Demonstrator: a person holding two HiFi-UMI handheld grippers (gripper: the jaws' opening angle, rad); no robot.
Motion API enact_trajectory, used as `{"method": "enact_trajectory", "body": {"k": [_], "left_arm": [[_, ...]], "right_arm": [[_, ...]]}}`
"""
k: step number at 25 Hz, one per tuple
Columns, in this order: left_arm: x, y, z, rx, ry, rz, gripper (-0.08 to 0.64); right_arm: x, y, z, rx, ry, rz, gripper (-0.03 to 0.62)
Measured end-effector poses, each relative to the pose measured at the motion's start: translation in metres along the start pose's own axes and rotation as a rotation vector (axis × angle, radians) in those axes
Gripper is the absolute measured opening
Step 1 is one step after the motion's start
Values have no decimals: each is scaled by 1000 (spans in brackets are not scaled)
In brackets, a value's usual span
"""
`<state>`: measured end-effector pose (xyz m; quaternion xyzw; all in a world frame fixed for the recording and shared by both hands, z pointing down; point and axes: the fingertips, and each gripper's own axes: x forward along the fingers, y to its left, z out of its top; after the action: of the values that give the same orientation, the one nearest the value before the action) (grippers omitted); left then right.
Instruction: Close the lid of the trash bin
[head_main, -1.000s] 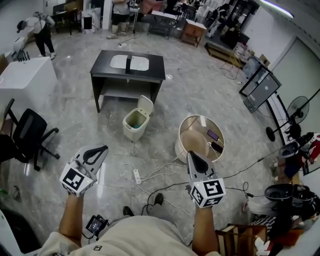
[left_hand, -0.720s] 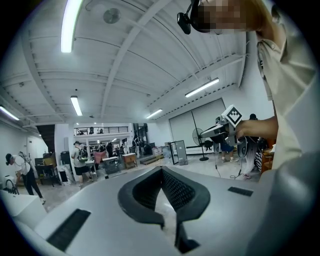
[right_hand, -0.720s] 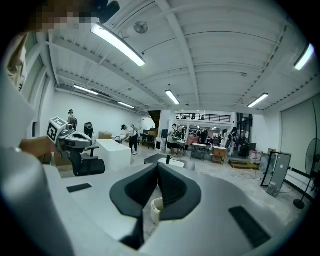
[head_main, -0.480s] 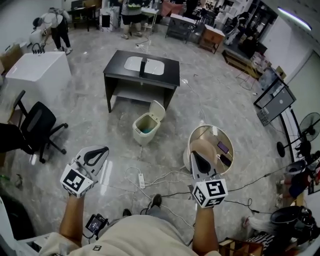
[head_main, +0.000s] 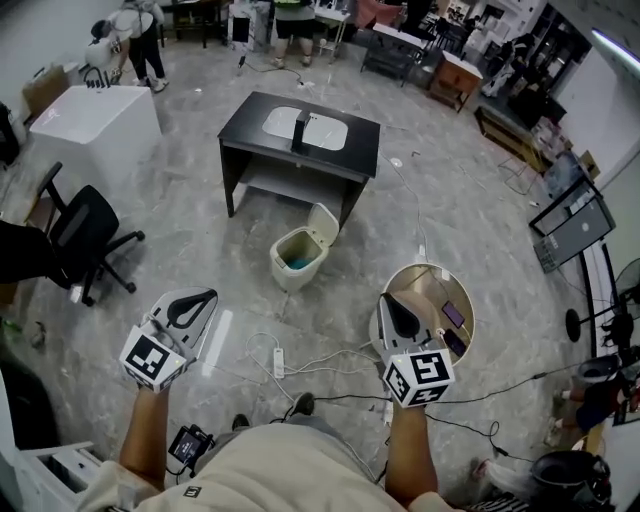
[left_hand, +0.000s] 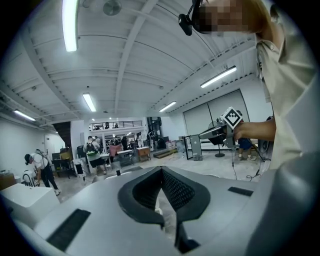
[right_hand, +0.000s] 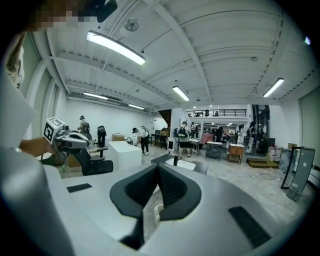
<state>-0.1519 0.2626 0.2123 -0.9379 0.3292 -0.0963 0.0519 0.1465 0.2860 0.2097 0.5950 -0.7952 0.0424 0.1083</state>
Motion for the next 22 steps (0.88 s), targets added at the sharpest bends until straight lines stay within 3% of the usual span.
{"method": "enact_trajectory", "body": {"k": [14, 22], "left_arm": [[84, -19, 30, 12, 31, 98, 15], [130, -13, 34, 45, 22, 66, 15]], "right_arm": [[42, -102, 13, -11, -23, 101, 25], [51, -141, -4, 24, -15, 55, 25]]}}
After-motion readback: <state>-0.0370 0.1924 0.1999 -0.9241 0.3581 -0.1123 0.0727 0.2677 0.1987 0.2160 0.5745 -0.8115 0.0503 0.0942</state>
